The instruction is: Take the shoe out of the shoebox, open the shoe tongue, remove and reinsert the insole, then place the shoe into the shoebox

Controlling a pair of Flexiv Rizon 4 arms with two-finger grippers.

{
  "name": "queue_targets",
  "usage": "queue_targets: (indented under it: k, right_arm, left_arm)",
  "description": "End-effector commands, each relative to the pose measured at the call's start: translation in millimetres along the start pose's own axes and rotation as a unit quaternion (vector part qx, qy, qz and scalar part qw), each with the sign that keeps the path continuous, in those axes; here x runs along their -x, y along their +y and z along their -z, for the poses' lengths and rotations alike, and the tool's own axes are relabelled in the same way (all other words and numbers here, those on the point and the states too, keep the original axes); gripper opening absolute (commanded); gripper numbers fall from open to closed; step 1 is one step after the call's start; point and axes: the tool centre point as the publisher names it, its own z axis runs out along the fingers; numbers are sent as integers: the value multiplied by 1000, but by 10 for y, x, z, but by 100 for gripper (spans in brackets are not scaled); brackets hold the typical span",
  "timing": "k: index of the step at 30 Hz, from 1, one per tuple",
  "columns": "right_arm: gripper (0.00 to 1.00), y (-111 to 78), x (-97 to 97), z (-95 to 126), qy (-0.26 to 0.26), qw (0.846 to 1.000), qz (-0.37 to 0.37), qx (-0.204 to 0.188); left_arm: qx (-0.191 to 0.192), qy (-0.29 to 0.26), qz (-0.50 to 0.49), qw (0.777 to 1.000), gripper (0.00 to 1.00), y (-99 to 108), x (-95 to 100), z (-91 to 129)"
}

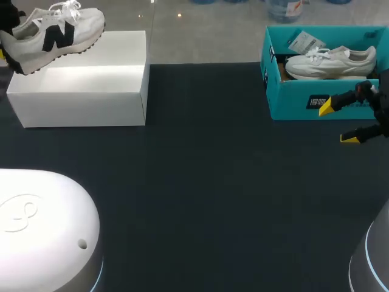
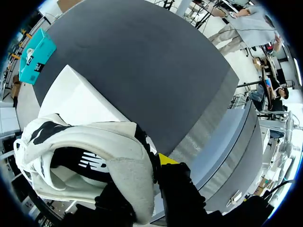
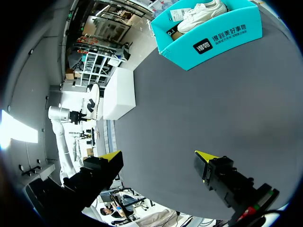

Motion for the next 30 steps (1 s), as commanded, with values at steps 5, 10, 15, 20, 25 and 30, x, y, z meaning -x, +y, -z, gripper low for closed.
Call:
queue_targets:
  k: [5,10,15,20,25,30]
  right_arm:
    - [100,-5,-1,-4,-2,1000,-1,1]
    - [100,-5,-1,-4,-2,1000,-1,1]
    - [100,-5,-1,-4,-2,1000,-1,1]
    - [100,-5,-1,-4,-2,1000,-1,1]
    - [100,-5,-1,-4,-2,1000,-1,1]
    - [100,-5,-1,-4,-2,1000,-1,1]
  left_arm:
    - [-8,4,-75,997,0,14,0,43]
    - [-40,5,-163,986,0,91,41,151]
    - [-23,9,-234,972,0,177,70,167]
    - [-17,14,-234,972,0,232,100,172]
    - [-17,14,-234,972,0,232,100,172]
    - [-17,14,-234,972,0,232,100,172]
